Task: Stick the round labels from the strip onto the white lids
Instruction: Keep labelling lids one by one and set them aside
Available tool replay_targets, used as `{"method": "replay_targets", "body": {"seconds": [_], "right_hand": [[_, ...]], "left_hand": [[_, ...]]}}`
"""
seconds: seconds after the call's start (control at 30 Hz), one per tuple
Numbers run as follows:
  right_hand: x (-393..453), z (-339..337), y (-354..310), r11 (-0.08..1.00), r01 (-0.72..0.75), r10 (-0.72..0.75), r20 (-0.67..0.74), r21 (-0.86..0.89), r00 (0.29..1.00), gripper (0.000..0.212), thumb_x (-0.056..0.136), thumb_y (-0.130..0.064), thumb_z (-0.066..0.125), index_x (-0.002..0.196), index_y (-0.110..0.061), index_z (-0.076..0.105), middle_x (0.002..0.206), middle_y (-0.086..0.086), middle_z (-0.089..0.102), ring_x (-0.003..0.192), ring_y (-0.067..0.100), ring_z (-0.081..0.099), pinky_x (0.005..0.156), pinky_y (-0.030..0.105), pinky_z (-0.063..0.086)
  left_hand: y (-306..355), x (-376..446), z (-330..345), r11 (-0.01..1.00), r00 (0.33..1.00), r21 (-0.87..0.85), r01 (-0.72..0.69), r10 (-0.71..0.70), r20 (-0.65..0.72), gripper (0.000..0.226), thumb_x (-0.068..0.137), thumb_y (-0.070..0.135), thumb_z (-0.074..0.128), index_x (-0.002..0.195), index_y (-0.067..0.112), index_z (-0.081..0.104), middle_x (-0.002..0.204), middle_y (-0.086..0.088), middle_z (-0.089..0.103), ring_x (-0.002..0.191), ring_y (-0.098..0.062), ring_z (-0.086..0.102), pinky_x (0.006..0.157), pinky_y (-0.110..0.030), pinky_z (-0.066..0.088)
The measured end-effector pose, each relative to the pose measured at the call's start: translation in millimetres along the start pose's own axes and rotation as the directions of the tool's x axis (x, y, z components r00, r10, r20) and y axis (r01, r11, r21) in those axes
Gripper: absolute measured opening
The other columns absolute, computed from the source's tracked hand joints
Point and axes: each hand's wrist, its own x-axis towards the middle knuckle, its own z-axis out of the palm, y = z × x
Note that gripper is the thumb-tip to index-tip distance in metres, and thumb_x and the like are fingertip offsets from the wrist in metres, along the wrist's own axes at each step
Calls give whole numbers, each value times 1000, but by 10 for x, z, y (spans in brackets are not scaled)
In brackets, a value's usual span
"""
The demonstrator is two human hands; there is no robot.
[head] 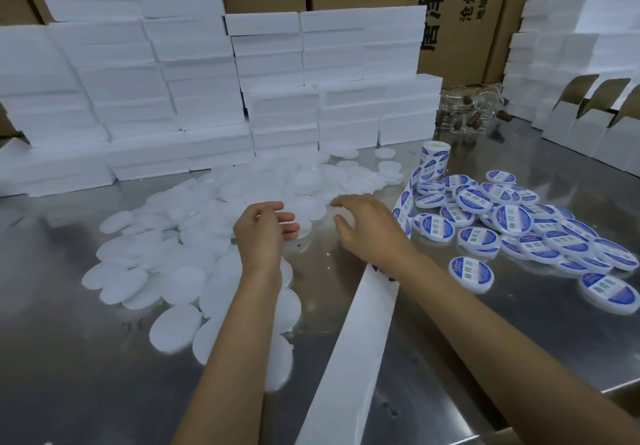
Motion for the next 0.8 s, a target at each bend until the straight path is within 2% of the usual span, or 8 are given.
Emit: {"method": "replay_targets", "body": {"seconds": [0.13, 0.23, 0.33, 0.4, 0.53, 0.63, 0.73, 0.8], "right_hand": [[369, 238, -69, 993, -85, 97, 159, -80, 983, 49, 96, -28, 56, 144, -20, 50, 144, 6, 54, 133, 27, 46, 108, 38, 38], [504, 353, -44, 984, -152, 165, 164, -88, 973, 44, 92, -31, 58, 136, -24, 57, 136, 7, 59, 125, 29, 53, 99, 36, 44], [498, 409, -27, 985, -140, 148, 77, -98, 986, 19, 91, -19, 50, 101, -23, 66, 102, 6, 66, 98, 34, 59, 74, 33, 45], [459, 390, -24, 988, -141, 142, 0, -67, 990, 18, 91, -14, 47, 77, -19, 56, 78, 5, 61, 80, 34, 55, 60, 33, 39], [393, 203, -54, 942, -202, 235, -99, 268, 967, 13, 94, -10, 53, 94, -7, 66, 89, 6, 70, 84, 24, 63, 77, 35, 49], [265, -22, -134, 735, -222, 249, 49, 641, 967, 15, 94, -6, 58, 93, -16, 70, 83, -4, 73, 77, 7, 66, 73, 25, 51], [113, -159, -162, 548, -280, 193, 207, 788, 959, 13, 96, -13, 61, 105, -15, 70, 92, 3, 75, 83, 12, 70, 70, 25, 52], [24, -190, -179, 516, -296, 172, 242, 804, 955, 17, 97, -17, 62, 112, -11, 68, 97, 6, 75, 88, 17, 71, 71, 24, 53]], "left_hand": [[-26, -21, 34, 996, 997, 41, -73, 73, 4, 30, 95, -1, 37, 91, 9, 65, 76, -11, 68, 50, -15, 63, 57, -29, 57], [-21, -31, 71, 997, 998, 40, -64, 63, 15, 29, 95, 0, 39, 92, 10, 66, 76, -10, 69, 52, -15, 64, 55, -27, 57], [-11, -35, 83, 998, 998, 26, -50, 49, 30, 30, 93, 1, 39, 92, 11, 67, 75, -8, 70, 53, -15, 65, 54, -26, 57], [-3, -41, 94, 998, 998, 15, -54, 53, 31, 30, 94, 0, 39, 90, 11, 66, 74, -7, 69, 52, -15, 63, 52, -25, 55], [19, -38, 109, 998, 998, -12, -55, 55, 2, 27, 94, -2, 45, 92, 18, 64, 85, -5, 67, 66, -16, 65, 59, -26, 57], [44, -44, 96, 994, 993, -104, 20, -8, 118, 21, 94, 5, 60, 109, 19, 65, 96, -4, 68, 83, -16, 69, 76, -27, 60], [52, -101, 118, 992, 947, -104, 69, -32, 319, 31, 95, 15, 66, 126, 20, 63, 113, -4, 71, 102, -20, 72, 88, -31, 59], [50, -167, 166, 994, 913, -97, 52, -8, 408, 28, 100, 13, 60, 128, 13, 64, 118, -9, 72, 104, -23, 73, 89, -33, 60]]}}
